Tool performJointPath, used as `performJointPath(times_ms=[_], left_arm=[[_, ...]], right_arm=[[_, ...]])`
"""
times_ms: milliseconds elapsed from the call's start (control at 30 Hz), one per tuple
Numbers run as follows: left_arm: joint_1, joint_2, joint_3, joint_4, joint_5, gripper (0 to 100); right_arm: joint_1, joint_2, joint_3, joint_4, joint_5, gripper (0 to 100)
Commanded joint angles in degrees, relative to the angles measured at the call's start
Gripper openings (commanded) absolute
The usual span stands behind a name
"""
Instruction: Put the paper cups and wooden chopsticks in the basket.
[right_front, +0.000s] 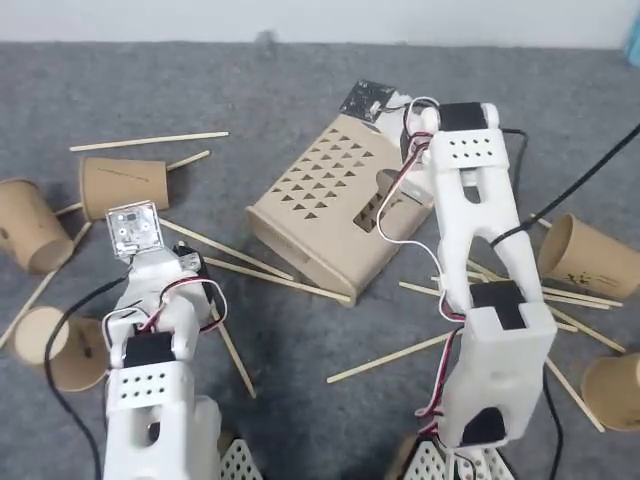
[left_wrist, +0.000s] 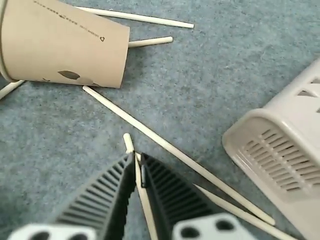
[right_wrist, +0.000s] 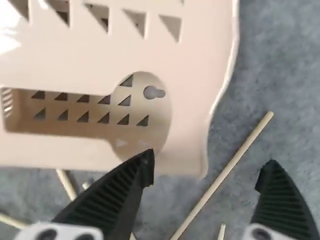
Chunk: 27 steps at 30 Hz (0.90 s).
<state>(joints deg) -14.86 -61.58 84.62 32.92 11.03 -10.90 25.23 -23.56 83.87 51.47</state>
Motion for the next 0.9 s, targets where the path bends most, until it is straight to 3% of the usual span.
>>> performJointPath(times_ms=[0, 167, 367, 767, 867], left_arm=[[-0.2, 0.8, -1.7, -1.6, 0.1, 1], [-0.2, 0.8, -1.7, -1.6, 0.1, 1], [-0.3, 0.8, -1.7, -1.5, 0.1, 1], [-0.2, 0.8, -1.7, -1.6, 0.1, 1], [-0.1, 0.8, -1.7, -1.6, 0.1, 1]], right_arm=[[-0.8, -1.9, -1.1, 2.9, 0.8, 35.1], [-2.7, -2.0, -1.1, 2.2, -2.6, 35.1], [-3.2, -1.6, -0.9, -6.6, -7.8, 31.5], [2.1, 8.2, -1.3, -13.6, -2.3, 27.7], [3.3, 7.8, -2.4, -13.1, -1.9, 19.2]])
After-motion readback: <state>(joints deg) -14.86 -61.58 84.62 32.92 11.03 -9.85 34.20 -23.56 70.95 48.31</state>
